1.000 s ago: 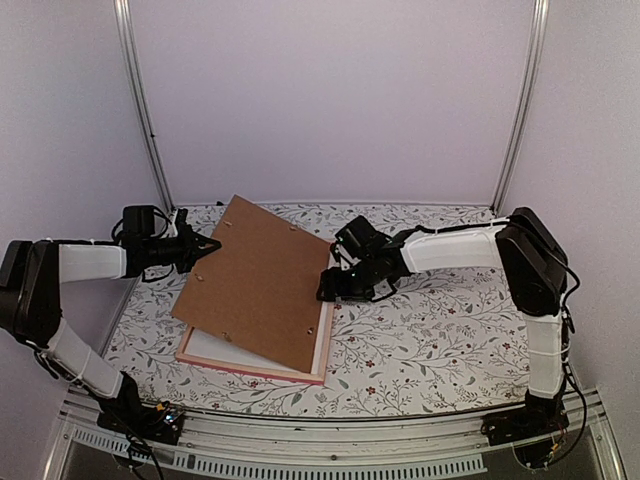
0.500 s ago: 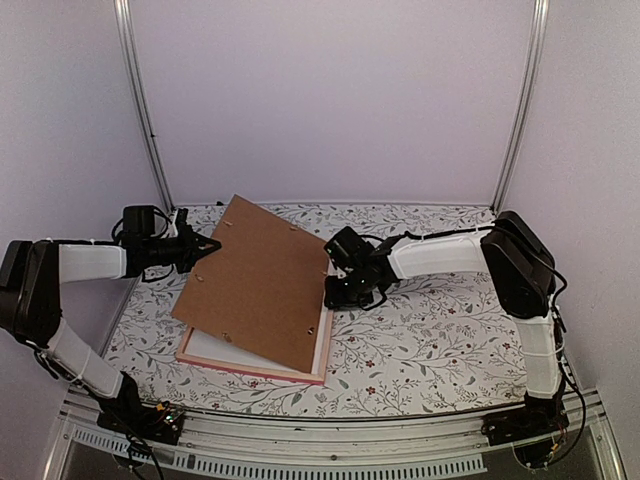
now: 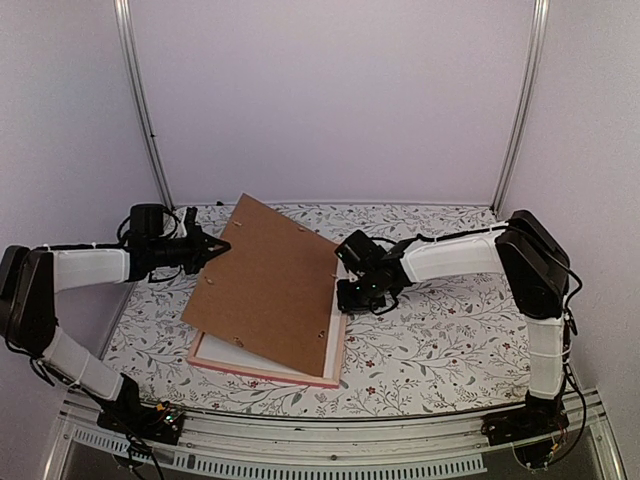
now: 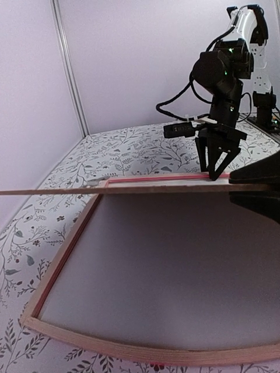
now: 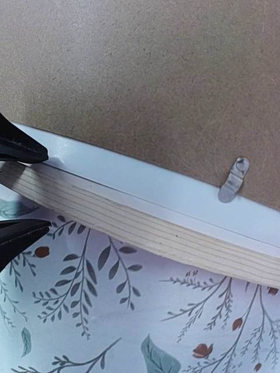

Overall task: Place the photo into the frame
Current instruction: Move the frame body to the center of the board.

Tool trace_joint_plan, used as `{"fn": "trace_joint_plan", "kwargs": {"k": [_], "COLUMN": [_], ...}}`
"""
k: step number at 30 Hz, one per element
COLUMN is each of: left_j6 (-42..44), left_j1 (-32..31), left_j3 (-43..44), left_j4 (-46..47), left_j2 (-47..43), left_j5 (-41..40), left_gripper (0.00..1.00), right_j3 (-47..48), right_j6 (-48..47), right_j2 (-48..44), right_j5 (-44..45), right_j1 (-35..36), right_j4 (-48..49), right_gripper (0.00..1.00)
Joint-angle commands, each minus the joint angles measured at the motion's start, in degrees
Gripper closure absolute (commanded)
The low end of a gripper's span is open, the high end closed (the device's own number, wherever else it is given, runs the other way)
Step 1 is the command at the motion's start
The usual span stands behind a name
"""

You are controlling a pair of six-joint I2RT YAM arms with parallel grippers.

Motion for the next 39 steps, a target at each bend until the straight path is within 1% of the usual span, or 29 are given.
{"fn": "trace_joint_plan", "kwargs": {"k": [1, 5, 9, 13, 17, 23, 25, 28, 32, 39], "left_j6": [-1.6, -5.9, -8.1, -8.4, -9.0, -11.2, -11.7, -12.1, -12.8, -10.8], "left_j1": [-4.6, -9.9, -13.0, -14.0, -15.6, -17.4, -17.8, -18.1, -18.2, -18.1], "left_j3": [-2.3, -5.9, -7.6, -6.2, -4.8, -4.7, -4.5, -3.6, -2.2, 3.0], "left_j4": [2.3, 4.3, 5.5, 5.6, 5.5, 8.3, 9.5, 11.2, 13.2, 10.7], "left_j2": [-4.9, -7.7, -9.1, -8.0, -8.1, -7.0, -6.1, -4.6, -2.9, -0.5], "left_j5": [-4.1, -9.7, -13.1, -11.5, -11.6, -11.0, -10.3, -8.7, -6.4, -2.6], "left_gripper": [1.00, 1.00, 1.00, 1.00, 1.00, 1.00, 1.00, 1.00, 1.00, 1.00], "right_j3": [-4.5, -6.6, -8.8, -10.7, -12.3, -14.1, -14.3, -14.6, -14.8, -15.8], "right_j6": [-1.1, -4.1, -6.0, -7.8, -9.2, -11.3, -11.6, -11.6, -11.3, -12.4], "right_j2": [-3.7, -5.3, -6.9, -8.7, -11.0, -12.9, -13.2, -14.0, -15.6, -21.2], "right_j5": [3.1, 2.2, 0.9, -0.6, -1.6, -3.7, -6.4, -8.8, -11.2, -11.0], "right_j1": [-2.4, -3.6, -5.3, -7.0, -9.1, -11.6, -12.2, -12.9, -13.4, -13.9], "right_j4": [-4.9, -4.6, -4.1, -3.8, -3.5, -2.6, -2.0, -0.8, 0.5, 1.9], "right_gripper": [0.65, 0.64, 0.64, 0.64, 0.64, 0.62, 0.60, 0.57, 0.51, 0.33]}}
